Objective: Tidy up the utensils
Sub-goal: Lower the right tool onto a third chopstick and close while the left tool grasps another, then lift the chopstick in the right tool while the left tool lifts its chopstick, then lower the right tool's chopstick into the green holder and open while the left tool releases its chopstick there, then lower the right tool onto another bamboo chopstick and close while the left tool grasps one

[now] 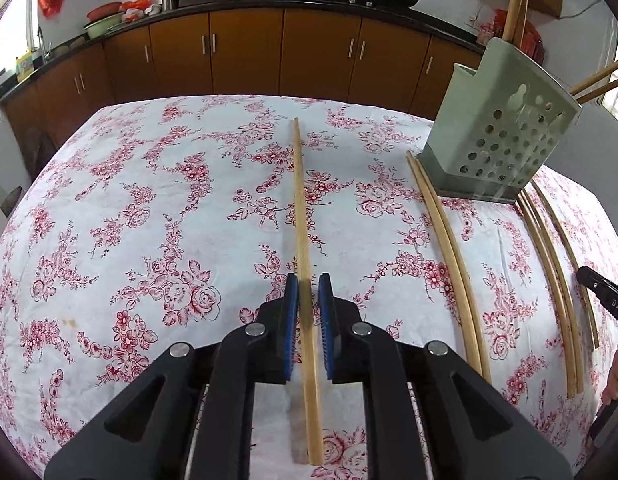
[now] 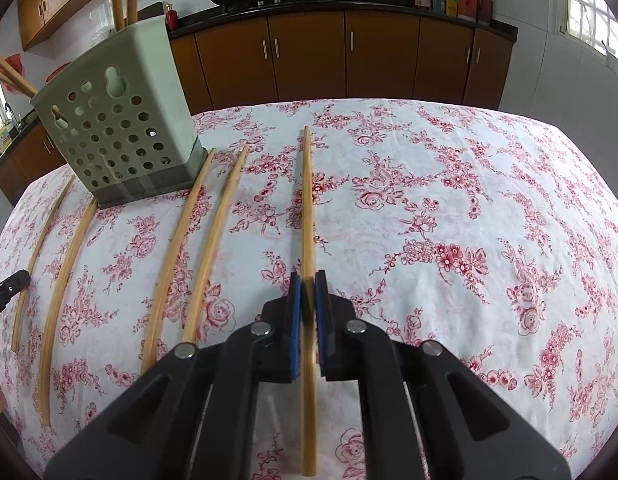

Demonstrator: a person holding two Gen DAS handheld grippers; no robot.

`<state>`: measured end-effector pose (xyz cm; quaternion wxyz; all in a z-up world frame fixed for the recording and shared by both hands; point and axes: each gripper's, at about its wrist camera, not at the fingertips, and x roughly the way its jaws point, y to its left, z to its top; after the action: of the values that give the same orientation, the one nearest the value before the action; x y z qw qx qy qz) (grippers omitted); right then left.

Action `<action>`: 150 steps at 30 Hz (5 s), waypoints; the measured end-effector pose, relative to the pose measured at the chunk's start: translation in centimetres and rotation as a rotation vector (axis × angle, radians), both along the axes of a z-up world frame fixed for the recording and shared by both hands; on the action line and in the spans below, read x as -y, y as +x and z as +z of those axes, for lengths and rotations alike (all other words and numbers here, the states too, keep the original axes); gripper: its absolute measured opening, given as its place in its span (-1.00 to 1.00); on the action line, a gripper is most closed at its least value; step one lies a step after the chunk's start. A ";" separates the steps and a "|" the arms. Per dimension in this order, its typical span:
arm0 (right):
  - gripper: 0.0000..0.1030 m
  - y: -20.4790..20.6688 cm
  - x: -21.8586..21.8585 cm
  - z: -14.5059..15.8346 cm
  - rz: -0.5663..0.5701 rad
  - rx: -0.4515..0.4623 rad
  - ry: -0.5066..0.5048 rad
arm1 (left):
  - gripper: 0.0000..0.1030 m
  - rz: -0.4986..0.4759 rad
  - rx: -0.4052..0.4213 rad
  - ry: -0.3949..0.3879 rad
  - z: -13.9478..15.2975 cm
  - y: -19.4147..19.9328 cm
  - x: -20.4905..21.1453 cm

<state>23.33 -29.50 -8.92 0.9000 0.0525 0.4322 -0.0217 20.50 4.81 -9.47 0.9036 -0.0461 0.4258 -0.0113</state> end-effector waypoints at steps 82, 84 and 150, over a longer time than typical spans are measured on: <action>-0.85 -7.4 -0.2 26.5 0.185 0.528 0.213 | -0.86 -0.111 0.606 -0.142 25.8 -6.1 3.9; -0.85 -6.7 -0.9 27.5 0.194 0.550 0.200 | -0.86 -0.097 0.647 -0.148 26.9 -5.5 4.5; -0.85 -1.4 -4.4 0.9 0.119 -0.042 0.003 | -0.82 -0.184 0.062 -0.179 3.0 -3.9 4.1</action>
<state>21.96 -25.11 -8.05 0.8903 0.0278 0.4535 0.0315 16.61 0.72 -6.51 0.9038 -0.0871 0.3972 -0.1335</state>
